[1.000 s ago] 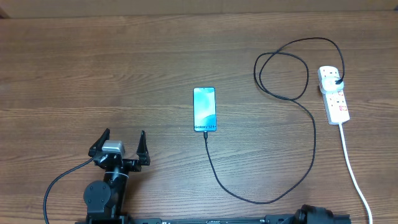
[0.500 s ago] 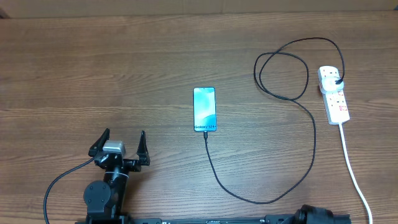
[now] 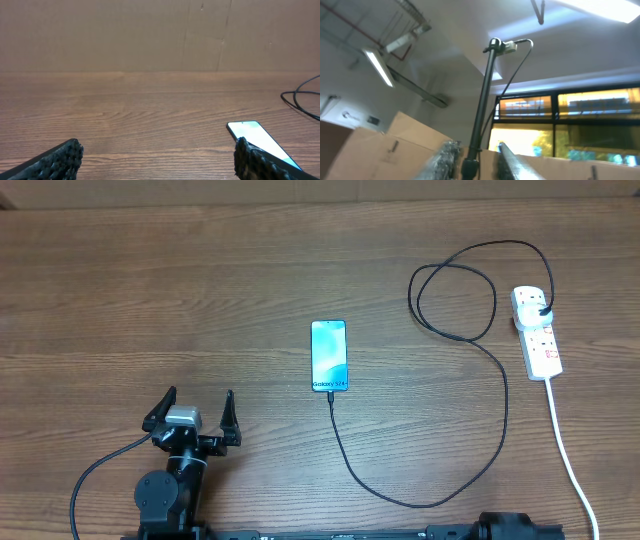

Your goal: Plug charger to phone and switch on socket

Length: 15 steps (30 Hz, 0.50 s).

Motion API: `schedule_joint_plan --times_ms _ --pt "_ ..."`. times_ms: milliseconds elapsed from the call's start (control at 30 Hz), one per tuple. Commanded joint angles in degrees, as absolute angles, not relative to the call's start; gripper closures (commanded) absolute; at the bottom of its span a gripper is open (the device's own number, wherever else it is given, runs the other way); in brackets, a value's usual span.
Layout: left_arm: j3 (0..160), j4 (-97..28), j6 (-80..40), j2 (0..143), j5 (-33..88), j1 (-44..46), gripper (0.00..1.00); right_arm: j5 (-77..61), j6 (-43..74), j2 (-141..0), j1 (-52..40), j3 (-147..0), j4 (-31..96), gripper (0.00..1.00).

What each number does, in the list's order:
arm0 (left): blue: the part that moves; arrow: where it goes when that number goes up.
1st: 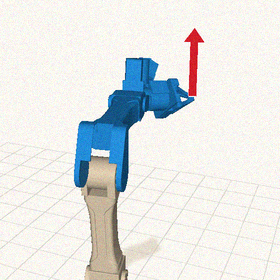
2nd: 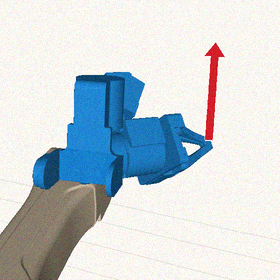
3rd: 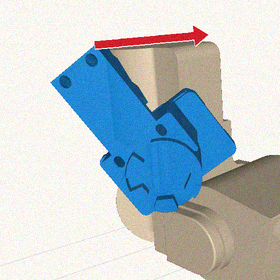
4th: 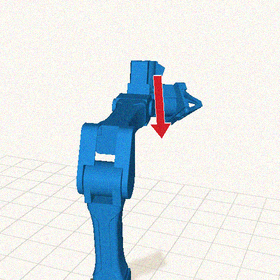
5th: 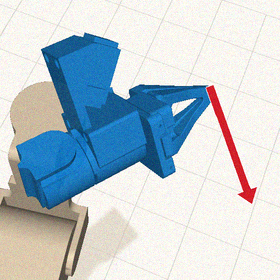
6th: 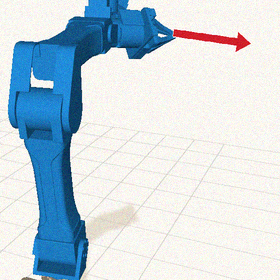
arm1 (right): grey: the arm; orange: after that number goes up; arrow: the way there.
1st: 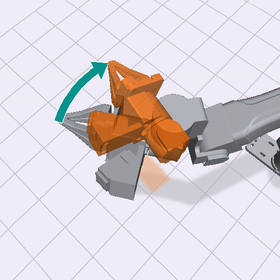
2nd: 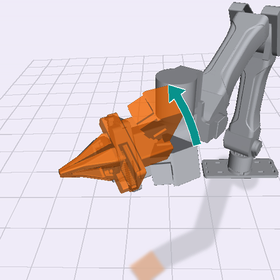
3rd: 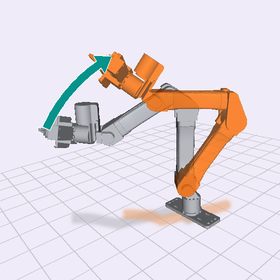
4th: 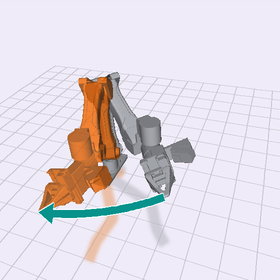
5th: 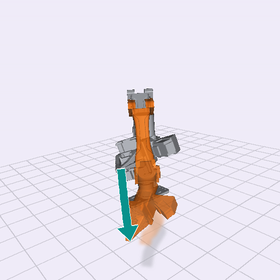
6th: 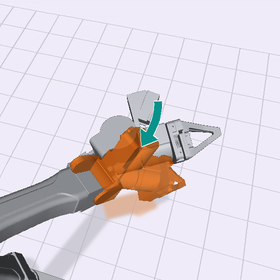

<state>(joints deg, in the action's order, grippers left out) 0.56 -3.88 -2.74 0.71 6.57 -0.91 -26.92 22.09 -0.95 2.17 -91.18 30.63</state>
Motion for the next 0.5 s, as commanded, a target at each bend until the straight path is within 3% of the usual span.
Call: schedule_joint_plan --times_ms 0,67,133,333,467 --pt "0.27 -4.05 -1.28 0.38 5.76 -1.48 0.0 -22.52 21.98 -0.36 1.83 -91.07 31.27 0.56" --pt "0.27 -4.05 -1.28 0.38 5.76 -1.48 0.01 -18.37 21.98 -0.36 1.89 -90.65 31.48 0.42" --pt "0.27 -4.05 -1.28 0.38 5.76 -1.48 0.0 -12.67 22.0 -0.38 1.98 -89.6 31.29 0.0" --pt "0.27 -4.05 -1.26 0.38 5.76 -1.48 0.0 0.69 22.02 -0.38 1.98 -82.56 38.11 0.0" --pt "0.27 -4.03 -1.28 0.38 5.76 -1.48 0.01 2.07 22.39 -0.38 1.98 -73.95 39.46 0.0"
